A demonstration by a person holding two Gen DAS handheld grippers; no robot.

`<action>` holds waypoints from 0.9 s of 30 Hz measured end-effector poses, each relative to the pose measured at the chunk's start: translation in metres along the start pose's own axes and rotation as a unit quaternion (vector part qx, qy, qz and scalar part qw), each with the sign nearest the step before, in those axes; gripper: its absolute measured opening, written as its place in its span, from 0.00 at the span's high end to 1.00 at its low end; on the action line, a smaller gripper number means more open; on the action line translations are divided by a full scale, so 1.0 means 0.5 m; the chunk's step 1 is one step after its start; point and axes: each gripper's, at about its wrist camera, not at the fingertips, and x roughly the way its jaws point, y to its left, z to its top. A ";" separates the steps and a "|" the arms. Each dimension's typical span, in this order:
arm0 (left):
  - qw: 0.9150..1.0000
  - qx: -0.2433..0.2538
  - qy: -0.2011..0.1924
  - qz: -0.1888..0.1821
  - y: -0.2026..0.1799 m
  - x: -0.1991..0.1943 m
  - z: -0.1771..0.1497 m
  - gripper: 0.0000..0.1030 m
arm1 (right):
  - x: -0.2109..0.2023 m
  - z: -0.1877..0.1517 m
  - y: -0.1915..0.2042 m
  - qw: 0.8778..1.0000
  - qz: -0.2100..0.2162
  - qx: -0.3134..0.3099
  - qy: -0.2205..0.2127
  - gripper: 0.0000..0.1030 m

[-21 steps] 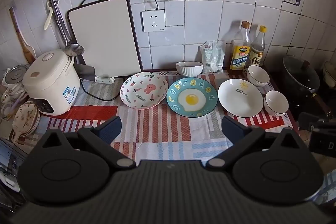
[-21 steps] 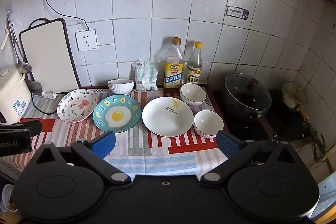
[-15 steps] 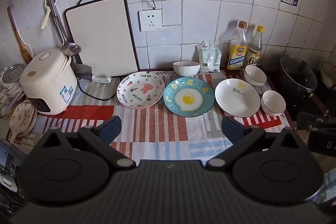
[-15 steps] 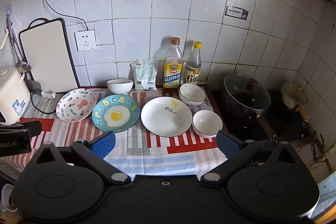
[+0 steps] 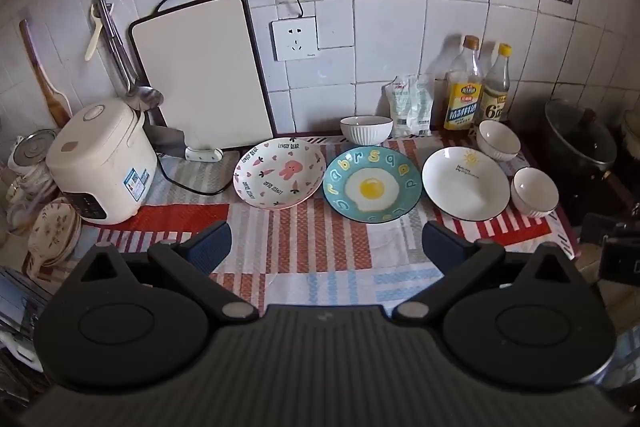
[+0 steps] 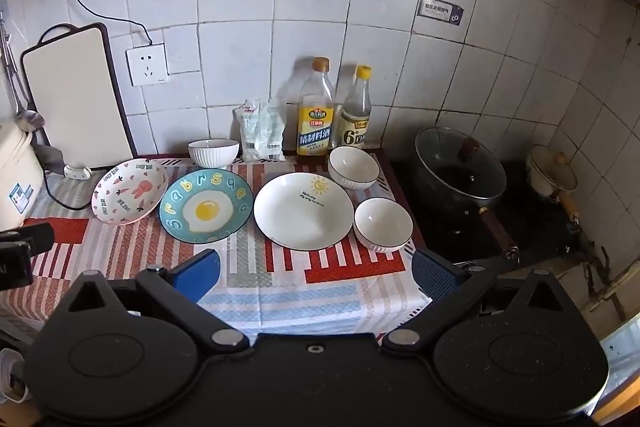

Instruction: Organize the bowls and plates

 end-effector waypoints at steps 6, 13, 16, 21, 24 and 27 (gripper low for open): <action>1.000 0.004 -0.001 0.002 0.005 -0.001 -0.009 0.00 | 0.004 -0.005 0.005 1.000 0.001 -0.003 0.001 0.00; 1.000 -0.010 0.016 0.002 0.022 0.012 -0.013 0.00 | 0.000 0.004 0.019 0.999 0.030 -0.012 -0.008 0.00; 1.000 -0.010 0.019 0.004 0.026 0.015 -0.017 0.00 | 0.000 0.008 0.029 0.999 0.035 -0.015 -0.010 0.00; 1.000 -0.013 0.023 0.000 0.032 0.016 -0.021 0.00 | -0.006 0.000 0.035 0.999 0.041 -0.021 -0.016 0.00; 1.000 -0.010 0.018 0.001 0.033 0.014 -0.021 0.00 | -0.012 0.000 0.039 0.999 0.041 -0.027 -0.022 0.00; 1.000 -0.013 0.016 -0.003 0.032 0.011 -0.018 0.00 | -0.019 -0.005 0.039 0.998 0.043 -0.025 -0.027 0.00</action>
